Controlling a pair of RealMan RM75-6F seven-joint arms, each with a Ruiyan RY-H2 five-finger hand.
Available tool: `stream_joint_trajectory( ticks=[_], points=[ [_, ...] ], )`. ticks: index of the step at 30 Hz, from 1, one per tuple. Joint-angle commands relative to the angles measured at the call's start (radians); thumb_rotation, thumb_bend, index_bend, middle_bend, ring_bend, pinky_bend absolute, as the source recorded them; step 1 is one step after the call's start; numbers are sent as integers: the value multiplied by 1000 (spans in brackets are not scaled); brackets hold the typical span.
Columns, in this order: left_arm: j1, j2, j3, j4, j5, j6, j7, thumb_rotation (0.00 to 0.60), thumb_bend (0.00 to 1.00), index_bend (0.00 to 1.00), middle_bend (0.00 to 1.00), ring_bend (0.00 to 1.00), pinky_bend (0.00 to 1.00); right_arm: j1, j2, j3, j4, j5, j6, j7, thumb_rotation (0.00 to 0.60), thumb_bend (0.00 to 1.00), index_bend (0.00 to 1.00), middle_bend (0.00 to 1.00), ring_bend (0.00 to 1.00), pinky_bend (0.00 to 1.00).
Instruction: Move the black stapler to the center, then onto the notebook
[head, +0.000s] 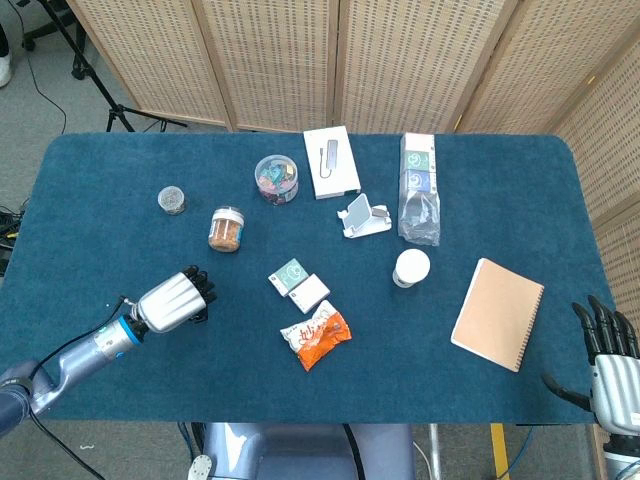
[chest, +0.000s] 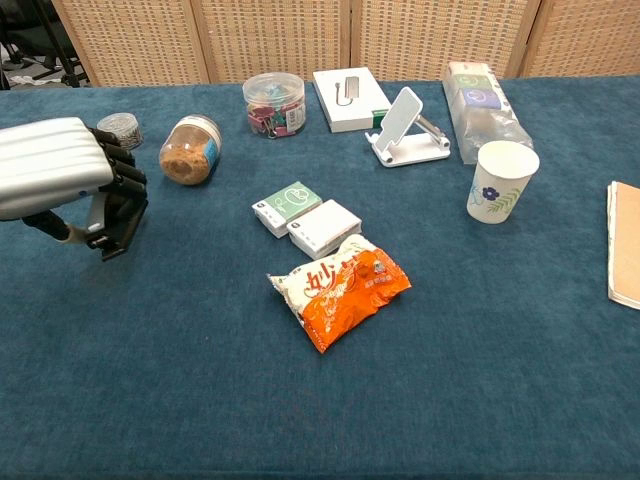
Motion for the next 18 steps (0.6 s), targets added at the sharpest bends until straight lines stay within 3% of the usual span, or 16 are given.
stream_joint_trajectory(
  ticks=[1, 8, 16, 18],
  points=[
    [-55, 8, 10, -126, 52, -30, 127, 600, 340, 746, 573, 454, 445, 0, 4, 1, -1, 2, 0, 8, 600, 124, 27, 0, 0, 0],
    [-118, -24, 2, -242, 95, -107, 273, 600, 333, 746, 573, 454, 445, -2, 14, 2, -2, 2, 2, 29, 600, 127, 27, 0, 0, 0],
    [-150, -48, -3, -272, 108, -159, 353, 600, 301, 746, 572, 454, 445, -3, 21, 4, -4, 2, 4, 42, 600, 128, 27, 0, 0, 0],
    [-150, -59, -5, -272, 107, -157, 358, 600, 247, 746, 572, 455, 444, -4, 23, 5, -5, 2, 6, 44, 600, 127, 27, 0, 0, 0]
  ],
)
